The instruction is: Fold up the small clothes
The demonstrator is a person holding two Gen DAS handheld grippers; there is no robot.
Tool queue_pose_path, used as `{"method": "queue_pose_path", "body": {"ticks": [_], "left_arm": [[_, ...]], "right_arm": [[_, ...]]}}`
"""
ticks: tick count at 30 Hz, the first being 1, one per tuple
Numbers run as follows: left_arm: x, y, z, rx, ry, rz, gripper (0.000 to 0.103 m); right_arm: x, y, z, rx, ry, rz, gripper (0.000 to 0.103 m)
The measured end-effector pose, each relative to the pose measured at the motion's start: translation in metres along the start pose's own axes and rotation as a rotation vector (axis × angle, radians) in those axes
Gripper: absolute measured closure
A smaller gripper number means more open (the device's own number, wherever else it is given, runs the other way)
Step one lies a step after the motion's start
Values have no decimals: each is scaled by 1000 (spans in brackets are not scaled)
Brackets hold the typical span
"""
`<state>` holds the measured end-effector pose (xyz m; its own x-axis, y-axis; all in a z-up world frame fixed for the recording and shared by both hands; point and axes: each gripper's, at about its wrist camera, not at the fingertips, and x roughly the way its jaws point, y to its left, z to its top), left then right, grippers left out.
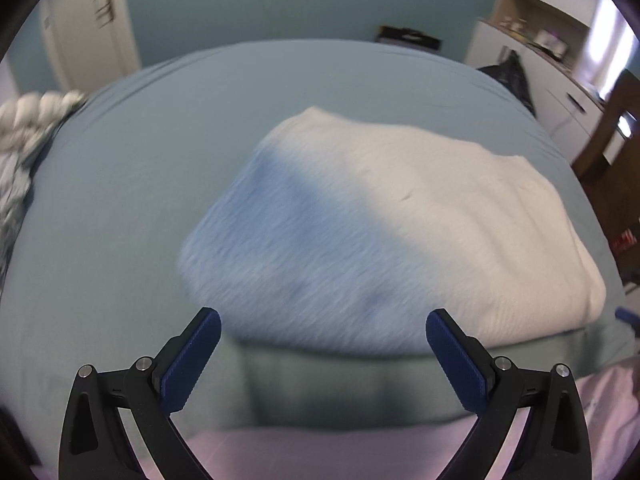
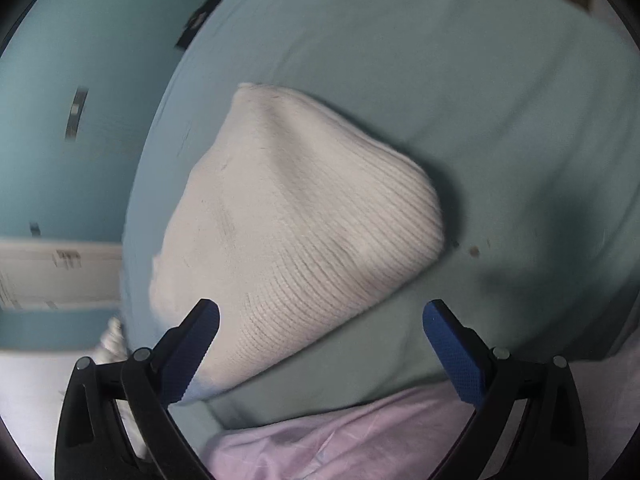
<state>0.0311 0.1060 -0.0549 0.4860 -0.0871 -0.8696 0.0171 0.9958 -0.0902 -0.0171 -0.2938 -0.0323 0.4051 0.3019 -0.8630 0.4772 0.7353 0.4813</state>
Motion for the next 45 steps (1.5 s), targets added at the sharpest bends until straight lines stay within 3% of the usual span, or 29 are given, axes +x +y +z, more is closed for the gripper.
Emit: {"method": "queue_pose_path", "body": {"ticks": [3,6,7,11,13,17,20,23,27,30,34,36,39,43,44,45], "left_arm": [[23,-11,5,27,35,44,0],[60,-5,2,11,122,192,0],[70,0,-2,6,139,204,0],[72,2,-4,3,131,195,0],[71,3,-6,-2,129,194,0],[49,4,-6,-11,121,171,0],[25,15,-8,-38,107,135,0],[13,28,-18,-113,136,65,0],[30,33,-26,-185,251,-99,0],[56,45,-26,-325,335,-152,0],[82,56,-25,-487,394,-184,0],[93,55,-21,-530,395,-239,0],[104,54,-13,-576,374,-262,0],[120,52,-7,-623,389,-331,0],[126,54,-8,-647,400,-366,2],[130,55,-9,-663,406,-393,11]], "right_arm": [[17,43,-8,-196,-38,-48,3],[43,81,-21,-396,-15,-65,3],[54,93,-26,-464,0,-82,3],[107,114,-42,-628,101,-213,3],[135,113,-47,-676,154,-325,1],[127,114,-48,-700,134,-323,1],[93,98,-39,-563,113,-219,1],[58,57,-22,-304,93,-113,1],[45,-17,-5,85,123,23,1],[54,-61,1,297,167,118,1],[80,-82,7,405,229,167,1],[85,-89,4,467,237,207,1],[91,-102,-1,582,219,266,1],[100,-108,7,618,189,328,25],[102,-106,10,606,188,325,25],[103,-104,11,587,186,305,25]]}}
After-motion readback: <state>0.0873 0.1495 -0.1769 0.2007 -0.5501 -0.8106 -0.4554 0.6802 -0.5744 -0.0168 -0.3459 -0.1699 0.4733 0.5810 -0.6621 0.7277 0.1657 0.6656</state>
